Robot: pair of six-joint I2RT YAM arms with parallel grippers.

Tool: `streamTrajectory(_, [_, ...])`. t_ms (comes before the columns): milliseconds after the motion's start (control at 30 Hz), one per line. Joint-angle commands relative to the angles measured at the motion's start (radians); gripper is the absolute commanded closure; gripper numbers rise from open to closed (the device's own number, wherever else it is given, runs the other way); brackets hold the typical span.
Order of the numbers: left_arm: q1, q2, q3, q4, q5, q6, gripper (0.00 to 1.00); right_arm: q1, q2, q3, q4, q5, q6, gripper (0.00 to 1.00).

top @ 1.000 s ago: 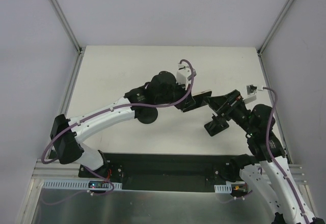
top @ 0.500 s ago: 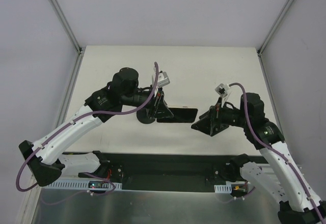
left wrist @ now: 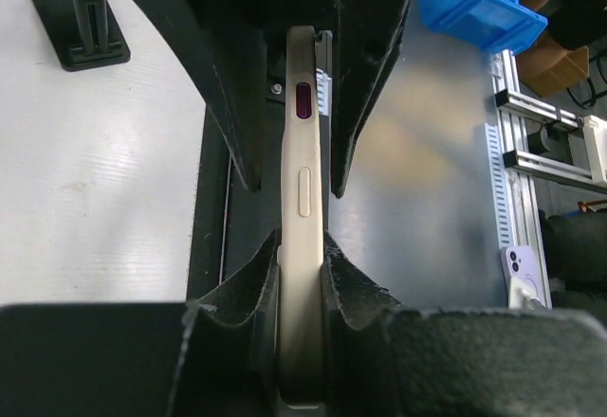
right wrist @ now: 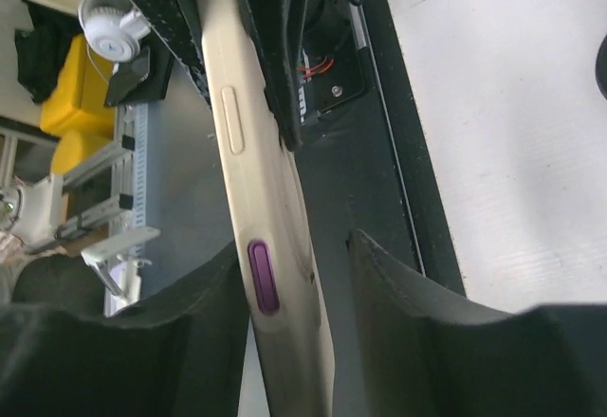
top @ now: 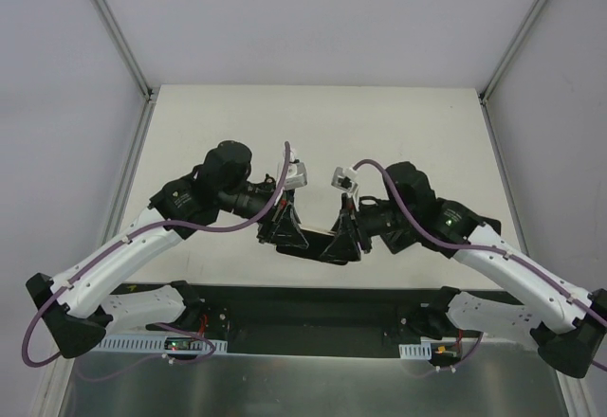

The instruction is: Place the phone on the phone stand

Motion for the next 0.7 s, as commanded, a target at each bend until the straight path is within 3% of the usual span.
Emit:
streamTrajectory(0, [-0.006,-0.021,0.025,0.017,0.078,0.039,1.00,0.044,0.037,0.072,0.038,0.032,-0.045,0.64])
streamTrajectory(33, [-0.006,-0.024,0.026,0.014,0.075,0.037,1.00,0.046,0.041,0.075,0.039,0.035,-0.048,0.70])
streamTrajectory(67, [-0.006,-0.026,0.028,0.012,0.068,0.036,1.00,0.048,0.046,0.077,0.045,0.039,-0.048,0.84])
streamTrajectory(133, [-0.006,-0.039,0.031,0.009,0.024,0.027,1.00,0.049,0.044,0.074,0.058,0.064,-0.044,0.99])
streamTrajectory(233, [-0.006,-0.053,0.054,0.012,-0.085,-0.018,0.96,0.049,0.020,0.023,0.139,0.134,0.004,0.99])
streamTrajectory(300, [-0.003,-0.056,0.068,0.038,-0.121,-0.053,0.78,0.049,-0.009,-0.044,0.254,0.188,0.057,0.99])
streamTrajectory(400, [0.011,-0.047,0.075,0.080,-0.121,-0.122,0.62,0.049,-0.057,-0.132,0.416,0.289,0.148,0.99])
streamTrajectory(567, [0.080,-0.047,0.028,0.262,-0.100,-0.311,0.53,0.048,-0.165,-0.255,0.668,0.378,0.264,0.99])
streamTrajectory(667, [0.101,-0.047,-0.044,0.461,-0.021,-0.452,0.50,0.048,-0.210,-0.293,0.708,0.388,0.277,0.99])
